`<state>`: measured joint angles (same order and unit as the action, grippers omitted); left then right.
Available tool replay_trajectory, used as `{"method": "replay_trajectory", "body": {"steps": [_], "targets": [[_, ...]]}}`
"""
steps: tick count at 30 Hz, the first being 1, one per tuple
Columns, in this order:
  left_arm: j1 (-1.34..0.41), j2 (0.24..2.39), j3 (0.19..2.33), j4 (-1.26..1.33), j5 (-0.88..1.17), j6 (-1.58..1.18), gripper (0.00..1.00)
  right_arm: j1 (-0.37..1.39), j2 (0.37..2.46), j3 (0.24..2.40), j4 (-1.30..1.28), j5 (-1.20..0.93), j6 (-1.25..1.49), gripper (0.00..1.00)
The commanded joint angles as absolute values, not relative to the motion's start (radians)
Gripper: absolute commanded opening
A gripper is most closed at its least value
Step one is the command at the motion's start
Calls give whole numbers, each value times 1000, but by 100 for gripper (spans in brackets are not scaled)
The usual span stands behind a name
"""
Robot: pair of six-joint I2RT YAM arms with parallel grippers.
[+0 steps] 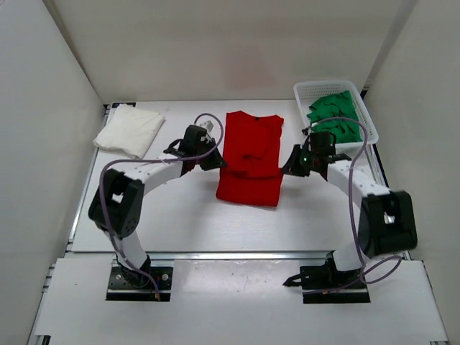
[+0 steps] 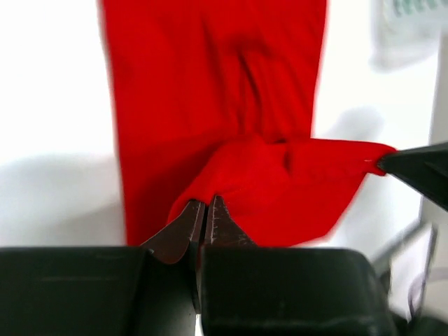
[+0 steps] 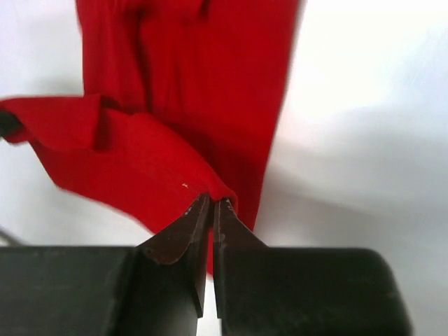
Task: Fold and stack the t-shirts
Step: Fold the folded rectangular tshirt in 1/3 of the way
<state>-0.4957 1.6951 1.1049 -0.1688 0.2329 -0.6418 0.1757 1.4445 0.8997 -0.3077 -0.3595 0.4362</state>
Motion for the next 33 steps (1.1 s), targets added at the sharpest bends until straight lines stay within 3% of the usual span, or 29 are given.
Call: {"method": "replay_trajectory", "body": {"steps": [1,7,13,18,21,23,24,26,33], "targets": [[-450,1776,1205,-123,178,-666,4,126,1584,1015,-175,-376,414,0],[-416,1952,1322,-95,224,-687,10,109,1785,1156,-133,-400,431,0],[-400,1988,1316,15,262,-732,35,107,1858,1209,-109,-403,443,3],[-399,1869,1217,116,267,-778,50,121,1799,1212,-143,-370,430,27],[-437,1758,1092,173,239,-792,51,144,1701,1157,-133,-284,425,32],[-471,1698,982,193,213,-787,49,175,1642,1082,-85,-247,439,24],[-497,1687,957,195,207,-781,49,201,1628,1072,-69,-250,434,11],[-526,1674,861,236,206,-790,48,256,1637,1040,-43,-265,411,0],[-542,1733,727,272,226,-789,44,428,1802,1129,-31,-253,361,0]]}}
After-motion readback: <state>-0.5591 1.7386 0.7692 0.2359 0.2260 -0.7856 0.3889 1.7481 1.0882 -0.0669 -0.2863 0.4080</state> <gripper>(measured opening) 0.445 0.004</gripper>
